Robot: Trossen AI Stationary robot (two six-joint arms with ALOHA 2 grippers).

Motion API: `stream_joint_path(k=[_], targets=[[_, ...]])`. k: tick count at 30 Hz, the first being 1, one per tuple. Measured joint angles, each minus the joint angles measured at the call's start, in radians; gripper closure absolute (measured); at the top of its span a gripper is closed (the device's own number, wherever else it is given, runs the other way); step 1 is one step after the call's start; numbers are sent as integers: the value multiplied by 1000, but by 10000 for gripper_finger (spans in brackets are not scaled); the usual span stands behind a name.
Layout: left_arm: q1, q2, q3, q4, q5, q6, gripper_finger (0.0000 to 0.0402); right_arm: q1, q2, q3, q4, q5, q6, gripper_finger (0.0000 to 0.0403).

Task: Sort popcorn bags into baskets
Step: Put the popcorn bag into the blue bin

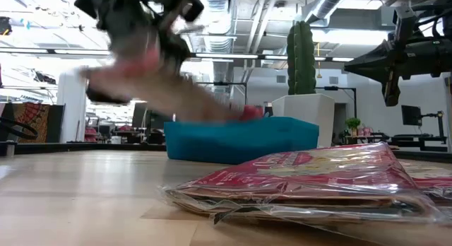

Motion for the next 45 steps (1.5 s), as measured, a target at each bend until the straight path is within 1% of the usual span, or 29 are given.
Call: stream_joint_path(k=[4,7,10,12,15,18,21,25,30,35,38,41,43,45], targets=[[5,-106,2,4,-34,-70,401,0,0,0,-1,0,0,351],[22,-169,2,1,-121,-103,401,0,0,0,-1,0,0,351],[74,-199,4,4,-209,-93,401,0,0,0,-1,0,0,351],[126,-196,4,4,-226,-57,401,0,0,0,-1,0,0,351],[211,-172,4,29,-214,18,401,0,0,0,-2,0,0,351],[288,-142,14,53,-182,122,401,0,0,0,-2,1,0,351],[352,-99,66,22,-157,233,401,0,0,0,-2,1,0,351],[402,-24,165,-16,-143,360,401,0,0,0,-2,2,0,351],[423,98,286,-73,-89,457,401,0,0,0,-3,2,0,351],[412,211,386,-112,-78,516,401,0,0,0,-3,4,0,351],[404,254,421,-127,-68,536,401,0,0,0,-2,5,0,351],[402,278,430,-132,-58,542,399,0,0,0,-2,5,0,351],[402,286,430,-133,-45,541,389,0,0,0,-1,5,0,351],[399,286,430,-140,-33,551,370,0,0,0,-1,5,0,351]])
